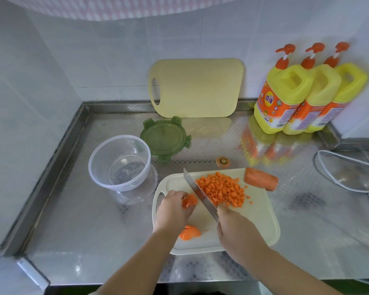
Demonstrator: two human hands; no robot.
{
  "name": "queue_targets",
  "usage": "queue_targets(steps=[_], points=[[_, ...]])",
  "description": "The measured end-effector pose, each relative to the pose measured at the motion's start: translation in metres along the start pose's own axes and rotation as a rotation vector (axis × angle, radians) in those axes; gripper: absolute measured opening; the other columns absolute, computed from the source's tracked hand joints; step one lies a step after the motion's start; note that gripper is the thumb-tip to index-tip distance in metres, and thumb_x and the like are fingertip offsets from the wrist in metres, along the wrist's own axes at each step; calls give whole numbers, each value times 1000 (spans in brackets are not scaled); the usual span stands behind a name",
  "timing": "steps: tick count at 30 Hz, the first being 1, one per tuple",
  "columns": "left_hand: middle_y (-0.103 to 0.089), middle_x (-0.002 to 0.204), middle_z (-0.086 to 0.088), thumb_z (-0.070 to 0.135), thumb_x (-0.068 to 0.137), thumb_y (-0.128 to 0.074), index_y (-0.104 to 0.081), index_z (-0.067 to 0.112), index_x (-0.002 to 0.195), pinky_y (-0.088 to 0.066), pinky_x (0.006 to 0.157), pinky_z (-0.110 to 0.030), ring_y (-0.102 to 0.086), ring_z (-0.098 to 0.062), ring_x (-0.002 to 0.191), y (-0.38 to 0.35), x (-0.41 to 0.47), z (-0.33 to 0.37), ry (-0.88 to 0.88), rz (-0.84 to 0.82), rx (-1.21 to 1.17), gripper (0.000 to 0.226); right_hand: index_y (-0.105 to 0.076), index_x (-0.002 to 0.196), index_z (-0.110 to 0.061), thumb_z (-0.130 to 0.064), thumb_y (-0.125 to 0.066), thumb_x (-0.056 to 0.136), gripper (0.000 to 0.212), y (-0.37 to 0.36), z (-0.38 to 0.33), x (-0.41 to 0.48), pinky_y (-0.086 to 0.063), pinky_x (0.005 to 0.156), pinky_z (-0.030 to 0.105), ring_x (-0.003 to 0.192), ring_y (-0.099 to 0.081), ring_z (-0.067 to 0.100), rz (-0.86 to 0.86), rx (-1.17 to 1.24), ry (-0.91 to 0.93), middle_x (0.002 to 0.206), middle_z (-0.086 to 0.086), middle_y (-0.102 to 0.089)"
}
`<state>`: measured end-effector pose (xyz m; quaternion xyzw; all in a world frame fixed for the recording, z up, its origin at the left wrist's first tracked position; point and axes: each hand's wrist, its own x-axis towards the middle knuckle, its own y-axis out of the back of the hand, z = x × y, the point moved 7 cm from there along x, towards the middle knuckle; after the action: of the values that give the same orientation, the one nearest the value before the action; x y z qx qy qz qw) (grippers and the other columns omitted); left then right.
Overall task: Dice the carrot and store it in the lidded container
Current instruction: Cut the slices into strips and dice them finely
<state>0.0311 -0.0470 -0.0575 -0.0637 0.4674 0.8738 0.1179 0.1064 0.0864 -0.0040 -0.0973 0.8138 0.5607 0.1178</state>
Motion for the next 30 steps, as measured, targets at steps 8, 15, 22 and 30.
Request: queue_targets(steps=[8, 15, 22, 30], points=[[-63, 102, 3, 40, 92, -58, -68, 20, 102, -44, 72, -23, -44, -10, 79, 2, 0, 1, 5, 53, 16, 25, -43, 120, -15, -10, -34, 98, 24, -8, -7, -2, -35, 65, 24, 84, -57, 18, -32, -33, -33, 101, -2, -56], [-61, 105, 2, 34, 96, -51, -64, 16, 107, -36, 65, -20, -40, -12, 78, 4, 4, 4, 13, 28, 99, 24, -45, 120, -15, -5, -35, 97, 27, -17, -5, 9, -32, 59, 20, 77, -44, 12, -59, -31, -46, 90, -5, -46], [-61, 105, 1, 33, 95, -53, -65, 17, 104, -37, 66, -23, -39, -12, 78, 4, 3, 2, 17, 22, 59, 22, -48, 106, -19, -13, -36, 99, 15, -23, 3, 15, -35, 69, 19, 78, -46, 9, -92, 4, -99, 85, -7, -50], [-63, 104, 4, 35, 89, -63, -68, 22, 106, -43, 74, -24, -49, -11, 87, 4, 1, -2, 22, 45, -85, 22, -45, 98, -22, -22, -35, 100, 10, -4, 3, 5, -36, 61, 20, 68, -45, 9, 6, 33, -33, 75, -10, -43]])
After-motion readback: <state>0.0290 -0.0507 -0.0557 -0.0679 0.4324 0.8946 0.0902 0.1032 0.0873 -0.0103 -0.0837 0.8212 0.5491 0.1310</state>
